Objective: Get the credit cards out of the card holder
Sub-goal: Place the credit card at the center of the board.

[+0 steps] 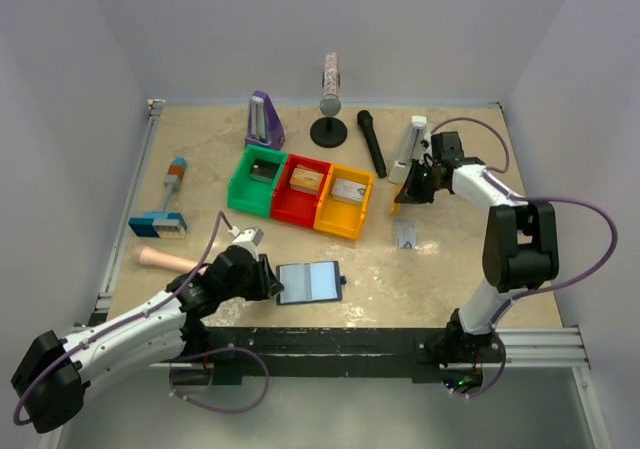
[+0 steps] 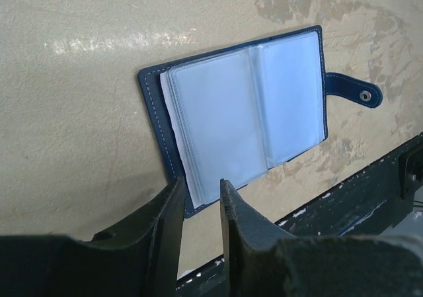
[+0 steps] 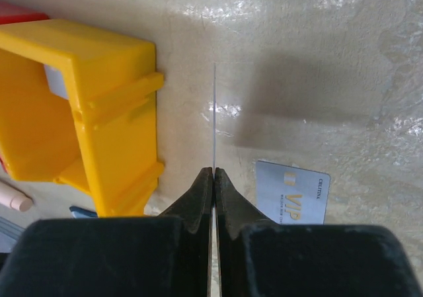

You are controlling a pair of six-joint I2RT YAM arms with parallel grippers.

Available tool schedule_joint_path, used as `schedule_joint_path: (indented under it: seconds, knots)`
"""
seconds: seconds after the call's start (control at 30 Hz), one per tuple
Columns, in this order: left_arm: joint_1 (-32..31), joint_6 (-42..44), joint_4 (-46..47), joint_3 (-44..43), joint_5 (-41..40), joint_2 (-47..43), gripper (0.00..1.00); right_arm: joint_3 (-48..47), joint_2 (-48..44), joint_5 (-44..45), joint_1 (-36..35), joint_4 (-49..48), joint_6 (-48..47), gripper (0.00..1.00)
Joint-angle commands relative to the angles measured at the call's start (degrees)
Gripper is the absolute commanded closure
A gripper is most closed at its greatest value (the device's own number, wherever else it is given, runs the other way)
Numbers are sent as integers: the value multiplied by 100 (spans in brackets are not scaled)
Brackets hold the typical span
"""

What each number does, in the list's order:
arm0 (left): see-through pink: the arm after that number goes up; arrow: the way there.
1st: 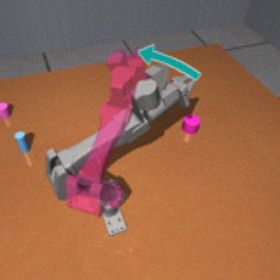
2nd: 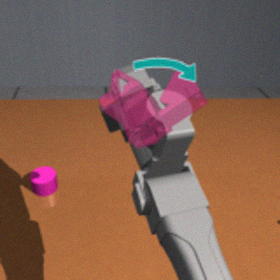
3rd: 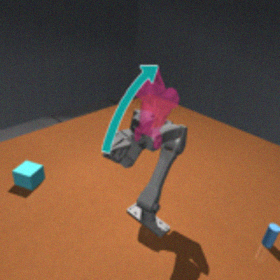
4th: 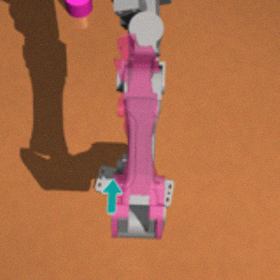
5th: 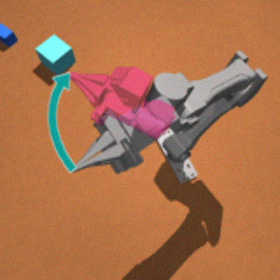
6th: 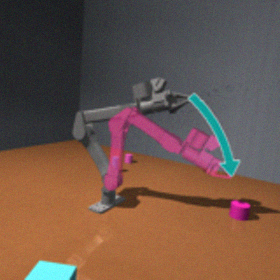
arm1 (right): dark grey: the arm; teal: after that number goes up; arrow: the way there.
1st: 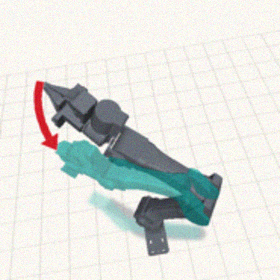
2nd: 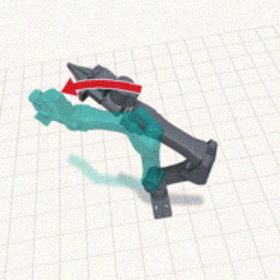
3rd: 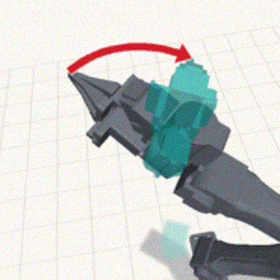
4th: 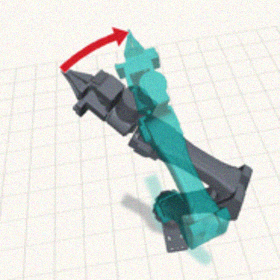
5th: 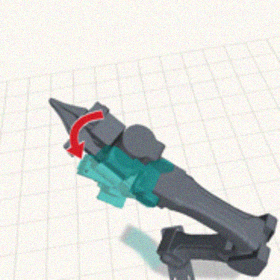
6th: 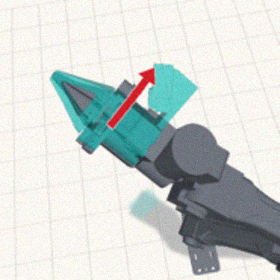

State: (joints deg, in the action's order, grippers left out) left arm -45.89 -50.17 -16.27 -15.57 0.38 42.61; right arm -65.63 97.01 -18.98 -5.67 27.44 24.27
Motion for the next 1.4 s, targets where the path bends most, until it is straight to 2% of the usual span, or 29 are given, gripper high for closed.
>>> schedule_joint_path:
  seconds: [0.0, 0.27, 0.83, 0.97, 1.17, 1.37]
  knots:
    - [-17, 175, -184, -236, -170, -7, 67, -512, 89, 166, 5, 120, -177, 100]
    - [-17, 148, 36, -253, -126, 353, 68, -1128, 441, 694, 5, 1000, -405, 100]
    - [-25, 157, 80, -253, -65, 459, 68, -909, 178, 694, -153, 991, -423, 100]
    - [-25, 139, 98, -253, -65, 432, 68, -462, -199, 677, -355, 842, -301, 100]
    - [-17, 60, 142, -174, 93, 353, 68, 900, -1245, 562, -636, 403, -11, 100]
    - [-17, -36, 265, -95, 146, 327, 68, 1710, -1966, 615, -1295, 350, 183, 100]
